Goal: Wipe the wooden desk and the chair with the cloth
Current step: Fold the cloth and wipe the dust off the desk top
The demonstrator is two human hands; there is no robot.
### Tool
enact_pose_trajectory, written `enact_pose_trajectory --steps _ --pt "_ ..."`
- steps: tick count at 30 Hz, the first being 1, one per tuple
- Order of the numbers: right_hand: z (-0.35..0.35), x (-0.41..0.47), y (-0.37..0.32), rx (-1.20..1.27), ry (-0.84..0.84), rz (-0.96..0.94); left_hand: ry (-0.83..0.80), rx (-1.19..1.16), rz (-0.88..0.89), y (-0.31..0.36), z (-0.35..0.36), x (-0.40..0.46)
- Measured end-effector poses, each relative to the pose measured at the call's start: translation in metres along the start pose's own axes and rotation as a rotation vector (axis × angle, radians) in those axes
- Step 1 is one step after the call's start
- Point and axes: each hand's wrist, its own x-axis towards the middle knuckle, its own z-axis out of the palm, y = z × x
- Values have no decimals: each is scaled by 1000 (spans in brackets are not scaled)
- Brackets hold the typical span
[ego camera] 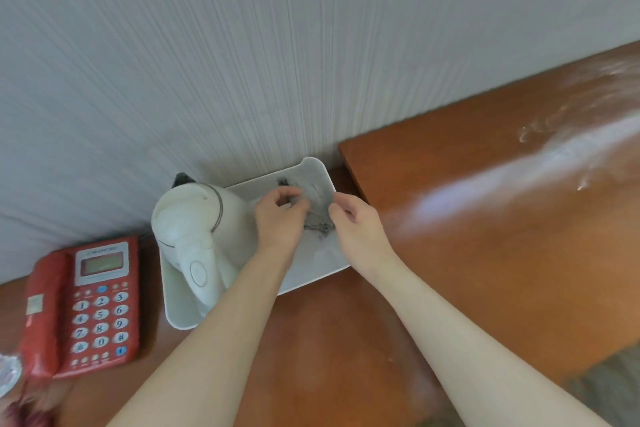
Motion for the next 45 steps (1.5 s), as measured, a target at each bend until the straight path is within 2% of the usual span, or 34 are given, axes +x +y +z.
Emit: enact_pose_trajectory --steps 3,7,11,15,18,23,27,32,37,42,45 --pt "-14 -6 -27 78 81 48 -112 -224 -64 30 -7 -20" --pt "-42 -20 -64 429 115 219 -398 -448 -151 74 -6 -48" --pt "-88 -41 -92 751 42 327 -599 -414 -128 117 15 -83" --pt "-132 -74 -103 842 -60 252 -693 -340 -75 149 36 -120" --pt "-174 -102 -116 878 0 175 -761 -296 -46 176 61 -152" --pt "-261 -146 -160 856 207 94 -698 -151 67 237 127 -220" --pt "-355 -177 -201 747 336 41 -681 -62 148 286 192 -274" --pt "-478 -208 -233 615 428 -47 -700 -43 232 337 276 -339" --pt "-576 -227 -242 635 376 -94 -776 -53 311 365 348 -383" --pt "-626 -218 -233 684 245 -63 -766 -2 383 374 406 -392" --pt "-647 -196 -224 682 231 -43 -762 -21 366 371 440 -384"
